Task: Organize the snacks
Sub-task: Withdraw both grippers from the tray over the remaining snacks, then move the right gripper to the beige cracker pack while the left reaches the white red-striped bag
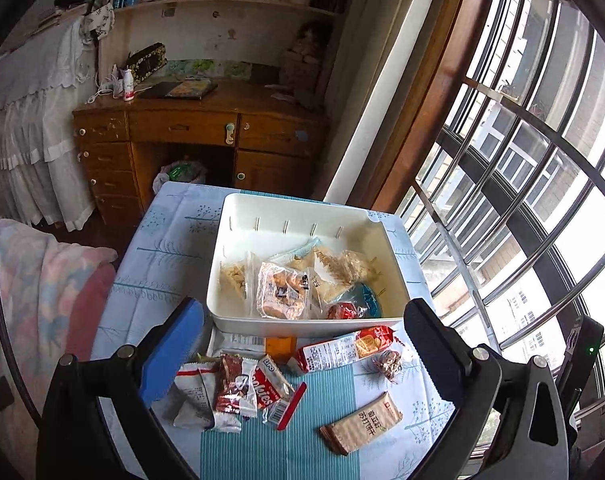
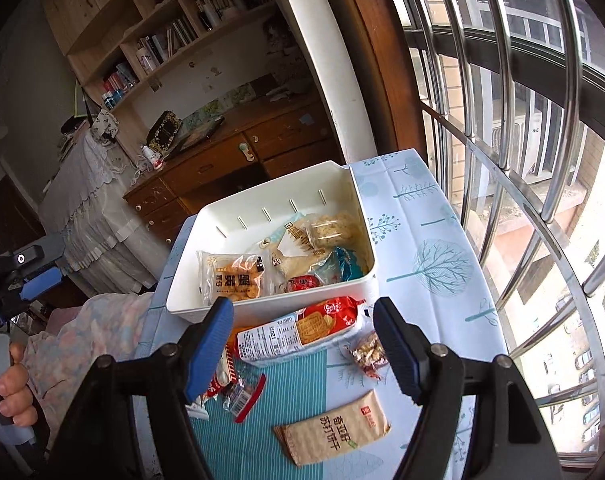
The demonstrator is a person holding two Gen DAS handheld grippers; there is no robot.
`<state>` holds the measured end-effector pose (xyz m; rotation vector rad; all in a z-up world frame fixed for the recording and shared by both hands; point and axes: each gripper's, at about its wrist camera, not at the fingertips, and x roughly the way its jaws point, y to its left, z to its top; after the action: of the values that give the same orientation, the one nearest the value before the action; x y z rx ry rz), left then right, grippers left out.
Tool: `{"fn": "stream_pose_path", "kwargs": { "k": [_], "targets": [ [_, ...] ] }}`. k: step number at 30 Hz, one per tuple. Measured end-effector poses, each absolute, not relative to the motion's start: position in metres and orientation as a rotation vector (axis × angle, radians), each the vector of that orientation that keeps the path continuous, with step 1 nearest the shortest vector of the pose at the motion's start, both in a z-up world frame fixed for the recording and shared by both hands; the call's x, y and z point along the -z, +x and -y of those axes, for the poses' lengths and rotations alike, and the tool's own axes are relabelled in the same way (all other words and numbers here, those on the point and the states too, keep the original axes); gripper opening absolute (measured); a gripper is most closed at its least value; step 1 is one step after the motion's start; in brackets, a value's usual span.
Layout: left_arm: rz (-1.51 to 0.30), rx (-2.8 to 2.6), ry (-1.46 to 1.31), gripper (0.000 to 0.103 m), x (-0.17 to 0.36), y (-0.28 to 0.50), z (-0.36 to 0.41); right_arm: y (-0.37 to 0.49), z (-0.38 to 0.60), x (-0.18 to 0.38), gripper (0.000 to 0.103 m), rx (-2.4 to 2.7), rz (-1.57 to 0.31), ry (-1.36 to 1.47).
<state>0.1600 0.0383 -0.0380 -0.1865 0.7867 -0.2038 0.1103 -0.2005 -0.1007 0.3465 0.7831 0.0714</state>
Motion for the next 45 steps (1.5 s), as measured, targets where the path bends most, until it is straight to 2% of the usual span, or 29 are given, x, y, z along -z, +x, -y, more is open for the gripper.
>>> {"fn": "stream_pose_path", "kwargs": {
  "k": [9, 19, 31, 45],
  "targets": [
    [-0.795, 0.141, -0.182, 0.100, 0.038, 0.100, -0.054, 0.069, 0.213, 0.104, 0.073, -0.066, -0.786, 0.451],
    [-0.892, 0.041, -0.174, 0.100, 0.059, 0.078, -0.067, 0.050, 0.218, 0.125, 0.073, -0.034, -0.845, 0.549],
    [-0.996, 0.030, -0.064, 0.100, 0.095, 0.096, -0.078, 0.051, 0.216, 0.166, 0.073, 0.061, -0.959, 0.635],
    [-1.245, 0.160, 0.029, 0.100, 0.158, 0.158, -0.111, 0.053, 0.208, 0.215, 0.073, 0.337, -1.086, 0.869]
  ]
}}
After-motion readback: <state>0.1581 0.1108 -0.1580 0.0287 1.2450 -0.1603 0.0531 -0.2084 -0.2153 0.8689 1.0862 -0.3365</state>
